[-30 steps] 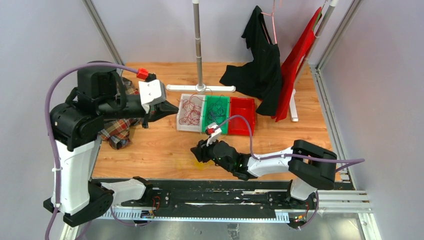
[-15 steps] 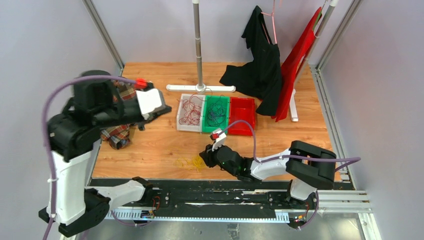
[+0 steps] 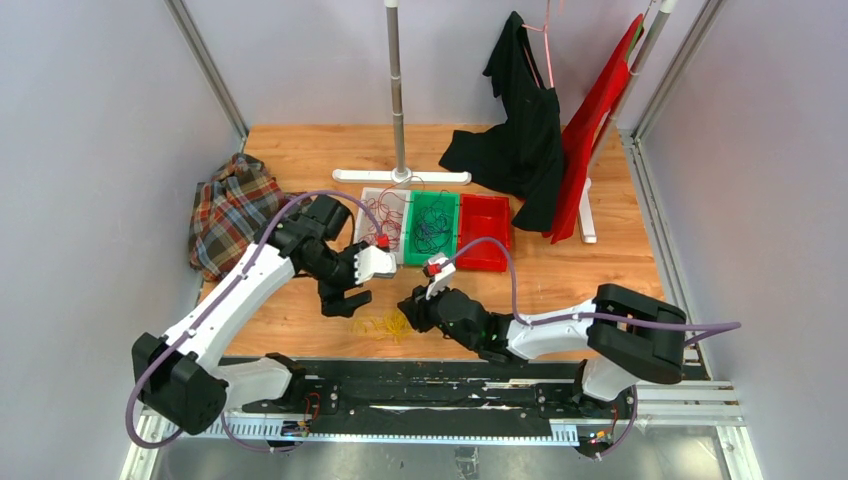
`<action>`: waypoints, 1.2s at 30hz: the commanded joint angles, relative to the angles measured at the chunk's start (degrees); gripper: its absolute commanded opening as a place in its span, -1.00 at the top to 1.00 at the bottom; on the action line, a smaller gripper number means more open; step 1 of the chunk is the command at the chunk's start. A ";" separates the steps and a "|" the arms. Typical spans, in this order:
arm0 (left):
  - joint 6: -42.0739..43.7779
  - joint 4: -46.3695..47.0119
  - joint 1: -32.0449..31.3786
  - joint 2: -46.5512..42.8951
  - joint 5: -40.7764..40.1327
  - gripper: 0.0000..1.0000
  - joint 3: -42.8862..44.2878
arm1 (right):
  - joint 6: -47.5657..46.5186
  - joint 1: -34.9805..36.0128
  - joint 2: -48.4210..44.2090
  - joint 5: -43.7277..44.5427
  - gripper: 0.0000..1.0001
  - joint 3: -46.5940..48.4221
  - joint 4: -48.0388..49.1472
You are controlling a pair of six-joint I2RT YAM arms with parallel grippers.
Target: Untangle the cables
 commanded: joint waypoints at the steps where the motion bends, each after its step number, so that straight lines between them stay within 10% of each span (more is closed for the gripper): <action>1: 2.02 11.13 0.05 2.34 -2.17 -0.64 -3.25 | -0.40 -0.65 -1.85 1.41 0.50 -0.73 -0.54; 16: 9.34 24.13 0.26 13.01 -4.82 -0.57 -8.03 | 0.59 -0.65 -4.65 -1.36 0.61 -2.79 -0.81; 20: 10.48 23.14 0.72 16.45 -3.45 -0.28 -6.67 | 0.72 -0.65 -5.45 -1.61 0.64 -3.20 -0.85; 26: 9.66 16.82 1.10 19.22 -0.76 0.84 -2.86 | 0.19 -0.65 -7.10 -1.67 0.68 -3.30 -2.11; 36: 0.09 4.42 1.10 7.95 3.82 0.99 5.16 | -4.90 -0.65 -8.52 -1.59 0.22 1.83 -4.66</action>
